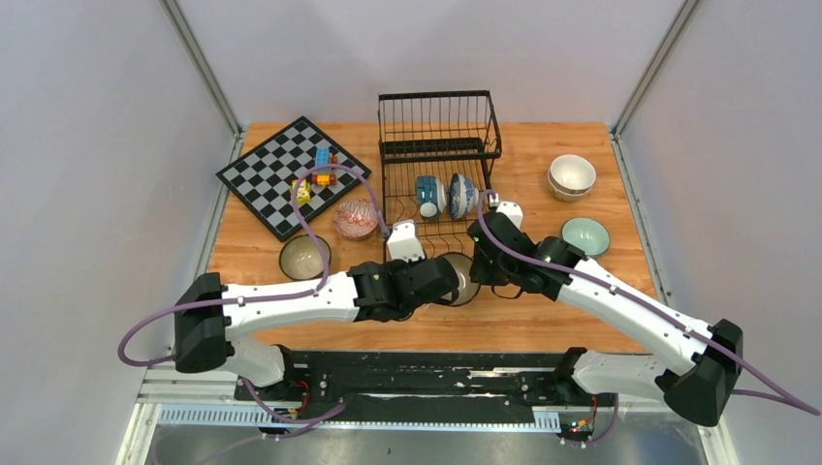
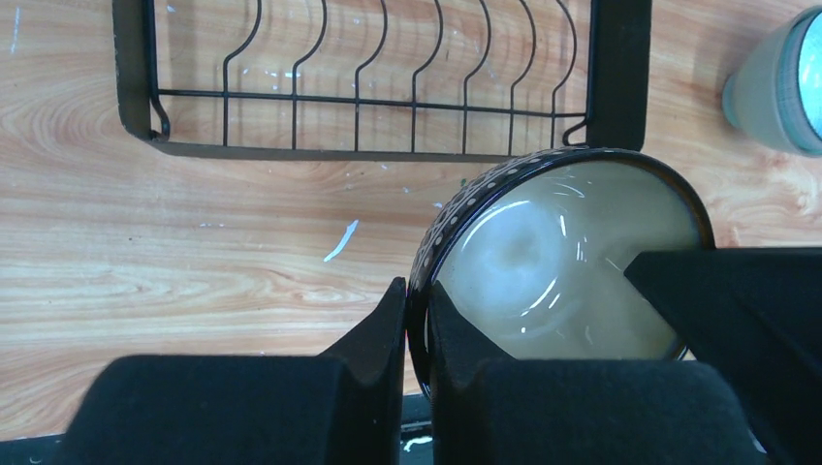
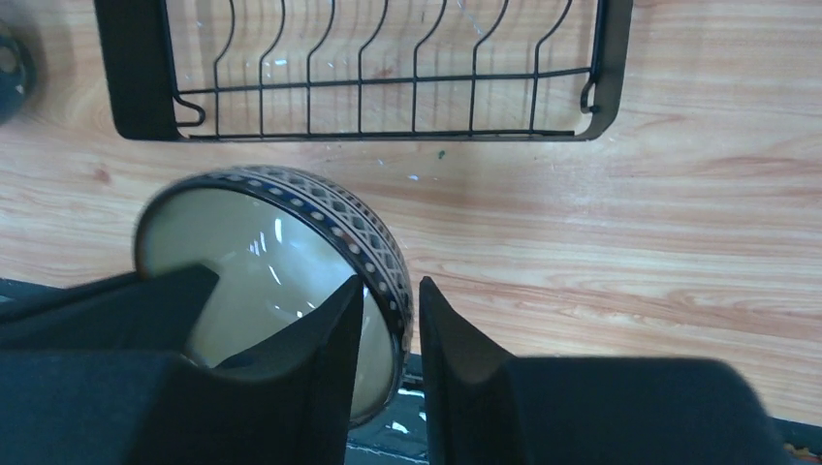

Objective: Unload the bowls from the dish rack
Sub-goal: Place the bowl with the bowl.

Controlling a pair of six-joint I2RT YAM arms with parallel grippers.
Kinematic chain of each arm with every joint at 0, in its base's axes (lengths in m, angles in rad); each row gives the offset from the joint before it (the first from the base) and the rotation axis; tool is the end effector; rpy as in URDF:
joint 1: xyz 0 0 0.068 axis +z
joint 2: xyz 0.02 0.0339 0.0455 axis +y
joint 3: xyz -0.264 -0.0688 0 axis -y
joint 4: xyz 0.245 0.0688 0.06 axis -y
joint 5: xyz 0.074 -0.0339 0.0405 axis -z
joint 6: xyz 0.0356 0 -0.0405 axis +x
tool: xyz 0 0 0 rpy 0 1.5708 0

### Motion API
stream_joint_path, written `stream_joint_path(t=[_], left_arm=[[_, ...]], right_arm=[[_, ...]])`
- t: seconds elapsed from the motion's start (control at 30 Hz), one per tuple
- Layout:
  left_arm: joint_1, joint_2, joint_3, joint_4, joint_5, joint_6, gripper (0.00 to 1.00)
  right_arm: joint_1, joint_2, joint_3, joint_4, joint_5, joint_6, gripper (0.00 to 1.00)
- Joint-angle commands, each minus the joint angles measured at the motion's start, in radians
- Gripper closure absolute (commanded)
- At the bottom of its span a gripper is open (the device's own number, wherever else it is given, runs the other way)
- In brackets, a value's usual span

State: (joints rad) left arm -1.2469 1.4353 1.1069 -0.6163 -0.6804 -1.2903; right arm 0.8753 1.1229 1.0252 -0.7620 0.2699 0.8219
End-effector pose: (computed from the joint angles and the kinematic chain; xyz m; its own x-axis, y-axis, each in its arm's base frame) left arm 0.1152 -0.2727 0.2705 -0.6668 -0.3609 -0.6521 -0.0763 0.9034 -0.4220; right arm 0.1521 0.1675 0.3052 -0.7908 0.1542 -0.5923 -0.0723 0.9375 0.3405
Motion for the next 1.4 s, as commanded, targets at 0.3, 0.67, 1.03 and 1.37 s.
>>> stream_joint_path(t=[0.3, 0.67, 1.03, 1.37], left_arm=[[-0.002, -0.062, -0.043, 0.083, 0.011, -0.003, 1.00], [0.109, -0.194, -0.083, 0.059, 0.007, 0.116, 1.00], [0.272, -0.489, -0.187, -0.050, -0.041, 0.277, 1.00], [0.514, -0.745, -0.264, -0.207, -0.048, 0.319, 1.00]], right_arm=[[0.006, -0.018, 0.049, 0.053, -0.035, -0.119, 0.03], [0.006, -0.131, 0.095, 0.049, -0.008, -0.359, 0.01], [0.007, -0.449, -0.053, 0.221, -0.095, -0.476, 0.01], [0.006, -0.632, -0.349, 0.495, -0.213, -0.459, 0.01]])
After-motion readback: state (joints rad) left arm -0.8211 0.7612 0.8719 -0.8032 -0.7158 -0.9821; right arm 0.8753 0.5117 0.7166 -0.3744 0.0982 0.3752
